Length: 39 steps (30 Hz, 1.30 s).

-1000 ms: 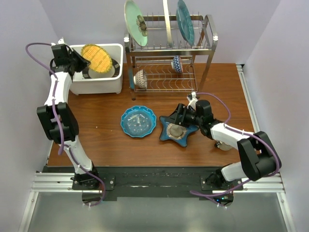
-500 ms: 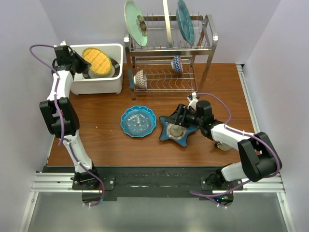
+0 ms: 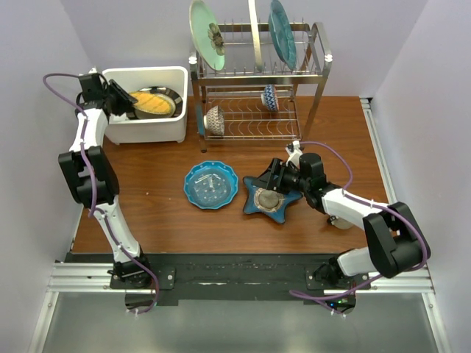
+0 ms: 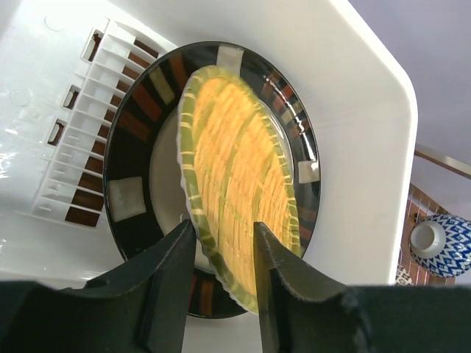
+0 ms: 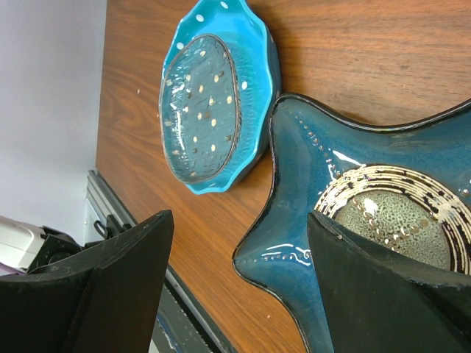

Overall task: Place the plates into the plastic bin on the countertop
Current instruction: Place the plate in the plastic bin, then pick up the plate at the center of the board.

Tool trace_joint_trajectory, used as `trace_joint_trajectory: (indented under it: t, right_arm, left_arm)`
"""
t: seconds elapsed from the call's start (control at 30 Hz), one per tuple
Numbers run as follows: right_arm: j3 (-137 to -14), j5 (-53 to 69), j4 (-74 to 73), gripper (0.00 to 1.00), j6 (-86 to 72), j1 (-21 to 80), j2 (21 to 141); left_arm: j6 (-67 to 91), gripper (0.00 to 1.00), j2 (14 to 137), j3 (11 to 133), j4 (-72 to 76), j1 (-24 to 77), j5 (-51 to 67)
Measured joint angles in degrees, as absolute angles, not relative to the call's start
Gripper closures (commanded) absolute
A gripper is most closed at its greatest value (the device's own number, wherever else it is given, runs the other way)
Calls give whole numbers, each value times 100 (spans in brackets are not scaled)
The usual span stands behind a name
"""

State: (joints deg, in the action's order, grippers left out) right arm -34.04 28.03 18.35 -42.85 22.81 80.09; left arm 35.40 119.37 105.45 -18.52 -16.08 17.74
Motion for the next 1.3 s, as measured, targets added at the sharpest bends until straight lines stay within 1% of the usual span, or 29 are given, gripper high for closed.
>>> trace_joint_trajectory:
  t: [0.03, 0.13, 0.6, 0.73, 0.83, 0.97, 1.3]
  right_arm:
    - [-3404, 2803, 1835, 23, -4285, 2281, 8007]
    - [-3404, 2803, 1811, 23, -4283, 2281, 7981]
    - [-3404, 2803, 1754, 23, -4281, 2281, 7933]
    - [-3404, 2803, 1752, 23, -4281, 2281, 7933]
    - [-3404, 2803, 1745, 23, -4278, 2281, 7933]
    - [-3404, 2803, 1726, 22, -4278, 2281, 7933]
    - [-3404, 2821, 1756, 22, -4287, 2281, 7948]
  left_arm:
    - [3538, 53, 11946, 10556, -1861, -1610, 1787]
    - [3535, 51, 11968, 10571, -1868, -1619, 1800]
    - [3535, 46, 11974, 10571, -1848, -1828, 1824]
    - [3533, 37, 11942, 10567, -1846, -1835, 1890]
    - [3533, 36, 11806, 10514, -1835, -1835, 2014]
    - [3540, 36, 11386, 10278, -1715, -1835, 2204]
    - [3625, 36, 9555, 9174, -1203, -1796, 2670]
